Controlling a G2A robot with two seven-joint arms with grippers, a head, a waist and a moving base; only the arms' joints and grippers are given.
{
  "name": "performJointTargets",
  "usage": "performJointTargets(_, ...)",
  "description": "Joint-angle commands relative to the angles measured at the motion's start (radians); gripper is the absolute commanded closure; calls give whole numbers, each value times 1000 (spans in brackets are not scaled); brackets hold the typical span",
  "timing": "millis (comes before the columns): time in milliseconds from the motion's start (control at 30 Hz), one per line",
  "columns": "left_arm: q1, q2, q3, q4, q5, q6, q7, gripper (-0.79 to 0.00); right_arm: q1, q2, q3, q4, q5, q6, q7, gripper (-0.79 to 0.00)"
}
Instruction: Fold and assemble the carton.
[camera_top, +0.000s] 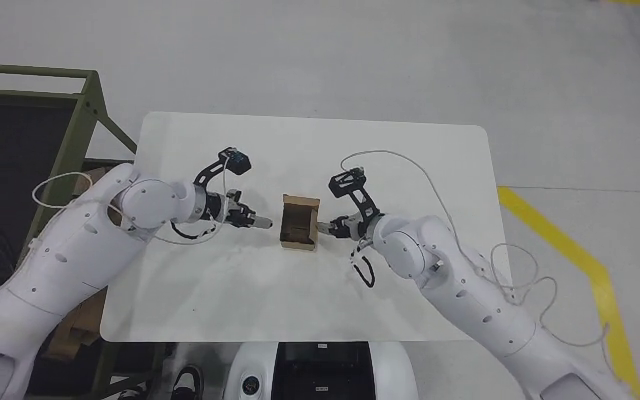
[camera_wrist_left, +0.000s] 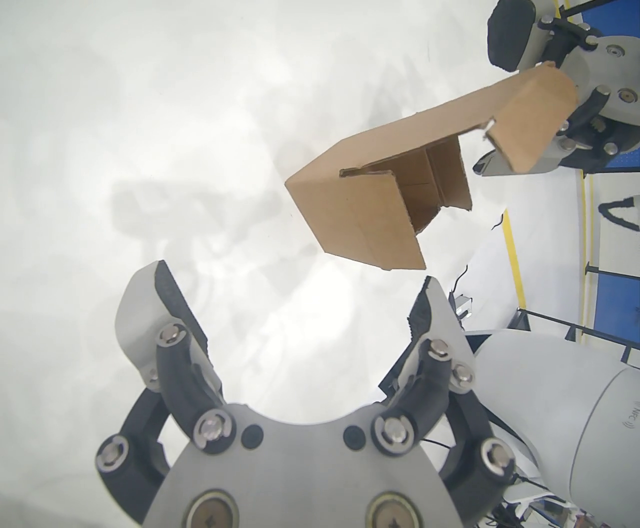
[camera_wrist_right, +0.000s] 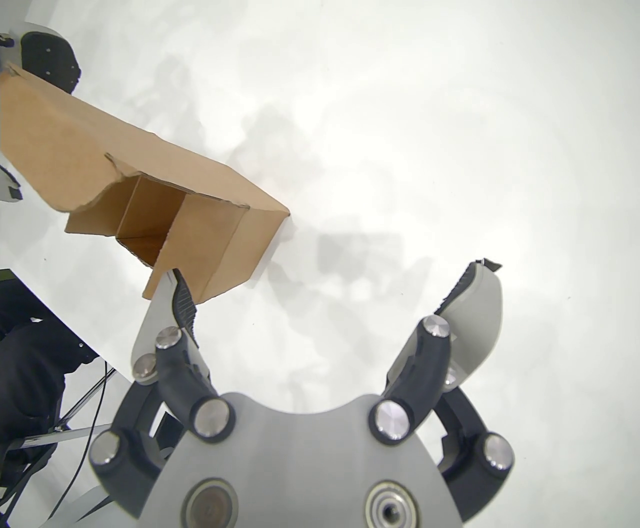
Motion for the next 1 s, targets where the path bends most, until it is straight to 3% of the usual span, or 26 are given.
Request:
performJointTargets(0, -16, -13, 20, 12, 21, 20, -3, -785, 9, -7, -7, 9, 1, 3, 0, -785)
performJointTargets(500, -104, -103, 145, 47, 128, 140, -16, -785, 28, -36, -23, 38, -15, 3, 16, -785)
performJointTargets(967, -138, -155, 184, 86, 156, 175, -43, -785, 63, -70, -54, 84, -35, 25, 48, -785)
